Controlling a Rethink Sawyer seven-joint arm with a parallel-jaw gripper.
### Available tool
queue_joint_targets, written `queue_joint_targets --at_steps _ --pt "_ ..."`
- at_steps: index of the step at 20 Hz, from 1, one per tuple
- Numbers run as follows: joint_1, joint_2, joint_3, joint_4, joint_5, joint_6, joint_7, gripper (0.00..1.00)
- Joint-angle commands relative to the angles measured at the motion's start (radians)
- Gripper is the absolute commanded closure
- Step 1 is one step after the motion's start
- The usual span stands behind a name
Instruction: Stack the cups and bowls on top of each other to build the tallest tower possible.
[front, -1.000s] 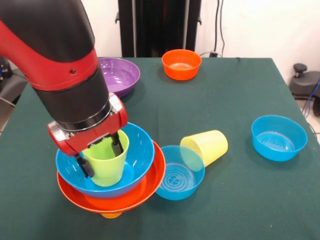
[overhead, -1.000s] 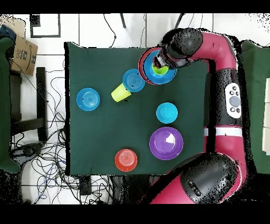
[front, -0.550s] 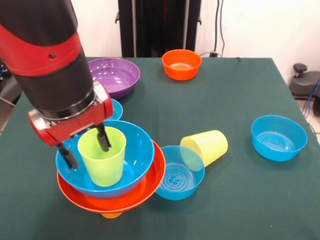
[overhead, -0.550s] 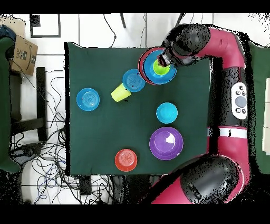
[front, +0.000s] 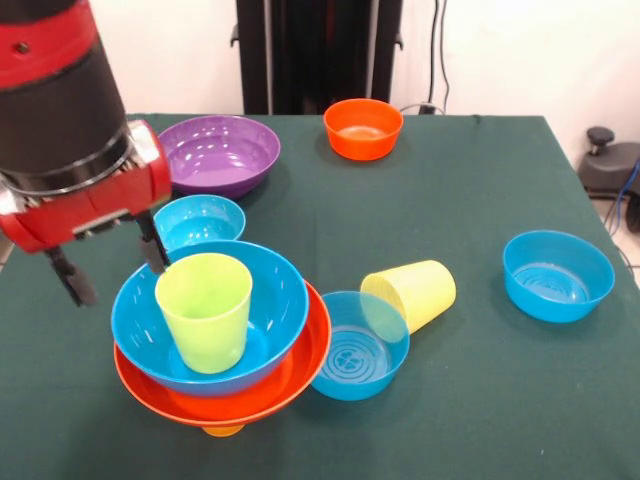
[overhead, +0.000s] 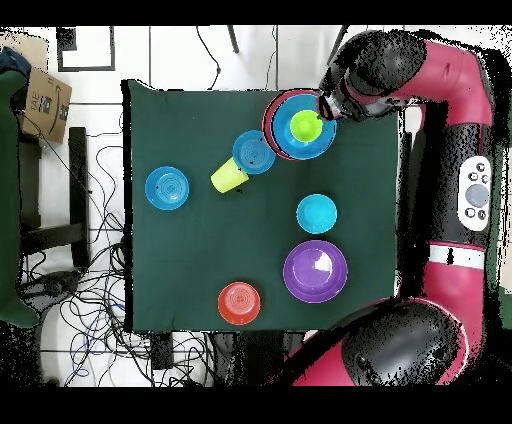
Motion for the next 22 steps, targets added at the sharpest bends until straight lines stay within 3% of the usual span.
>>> queue_joint_targets --at_steps 1,6,9,14,22 --pt "0.037 -0.031 -0.041 -0.076 -0.075 0.227 -0.436 0.00" --pt "0.013 -0.057 -0.029 -0.110 -0.086 0.420 -0.546 0.00" --pt "-0.015 -0.064 -0.037 -0.080 -0.073 0.484 -0.572 0.00" --pt "-0.104 -0.101 -0.081 0.153 -0.004 0.378 -0.539 0.00" --pt "-0.190 -0.119 -0.103 0.385 0.023 0.227 -0.468 0.00"
